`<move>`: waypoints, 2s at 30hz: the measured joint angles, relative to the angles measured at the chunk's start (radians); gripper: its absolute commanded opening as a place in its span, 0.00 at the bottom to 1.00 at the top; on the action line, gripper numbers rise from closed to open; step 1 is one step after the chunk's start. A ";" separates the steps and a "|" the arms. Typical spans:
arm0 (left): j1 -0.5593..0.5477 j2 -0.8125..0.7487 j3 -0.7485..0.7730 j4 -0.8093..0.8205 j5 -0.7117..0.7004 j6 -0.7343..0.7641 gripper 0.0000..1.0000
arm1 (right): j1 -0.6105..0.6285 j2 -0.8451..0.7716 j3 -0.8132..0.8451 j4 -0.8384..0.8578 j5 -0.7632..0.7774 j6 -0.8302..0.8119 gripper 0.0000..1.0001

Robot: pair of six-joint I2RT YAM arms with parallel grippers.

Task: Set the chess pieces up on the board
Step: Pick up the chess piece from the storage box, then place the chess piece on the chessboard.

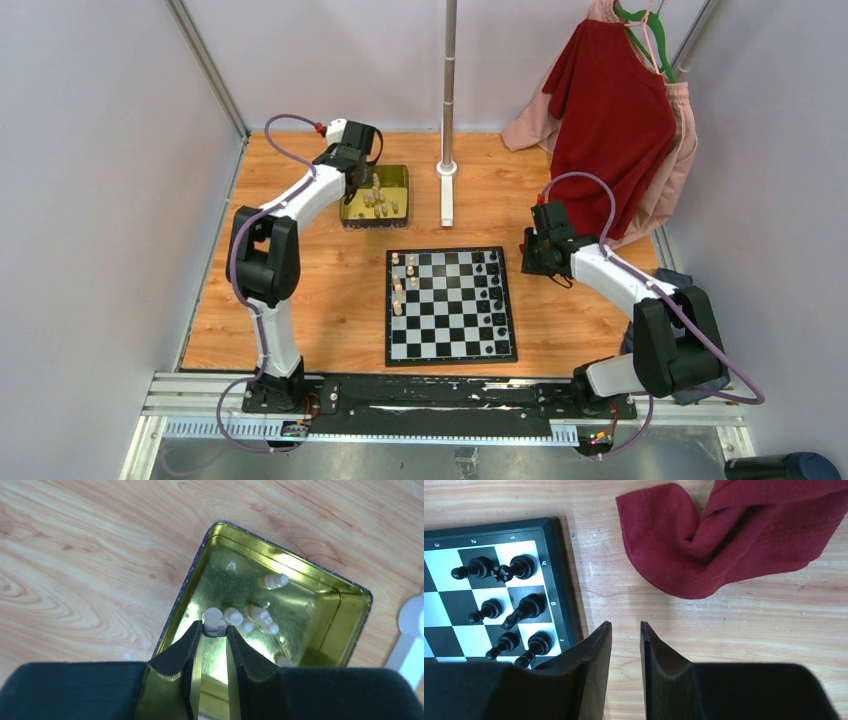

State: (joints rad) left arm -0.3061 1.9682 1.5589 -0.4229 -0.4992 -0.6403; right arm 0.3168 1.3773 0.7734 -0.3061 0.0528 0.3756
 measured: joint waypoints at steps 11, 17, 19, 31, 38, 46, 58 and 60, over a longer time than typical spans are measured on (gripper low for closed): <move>-0.145 -0.313 -0.153 -0.066 -0.049 -0.002 0.12 | 0.000 0.010 0.000 0.022 0.000 0.000 0.32; -0.261 -0.477 -0.267 -0.134 -0.085 -0.041 0.10 | 0.000 0.013 0.000 0.026 0.000 0.000 0.32; -0.293 -0.510 -0.287 -0.163 -0.097 -0.059 0.10 | 0.000 0.013 0.000 0.028 0.000 0.000 0.32; -0.431 -0.597 -0.331 -0.249 -0.161 -0.142 0.10 | 0.000 -0.034 0.000 0.028 0.000 0.000 0.32; -0.497 -0.580 -0.335 -0.261 -0.177 -0.169 0.10 | 0.000 -0.045 0.000 0.026 0.000 -0.001 0.32; -0.569 -0.489 -0.343 -0.259 -0.182 -0.197 0.10 | 0.000 -0.056 -0.006 0.026 0.000 -0.001 0.32; -0.586 -0.475 -0.459 -0.254 -0.179 -0.255 0.10 | 0.000 -0.058 -0.018 0.027 -0.001 -0.001 0.32; -0.586 -0.475 -0.474 -0.249 -0.178 -0.259 0.10 | 0.000 -0.058 -0.018 0.027 -0.001 -0.001 0.32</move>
State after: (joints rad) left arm -0.8917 1.4937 1.0847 -0.6720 -0.6769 -0.8997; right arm 0.3164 1.3193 0.7555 -0.2790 0.0517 0.3748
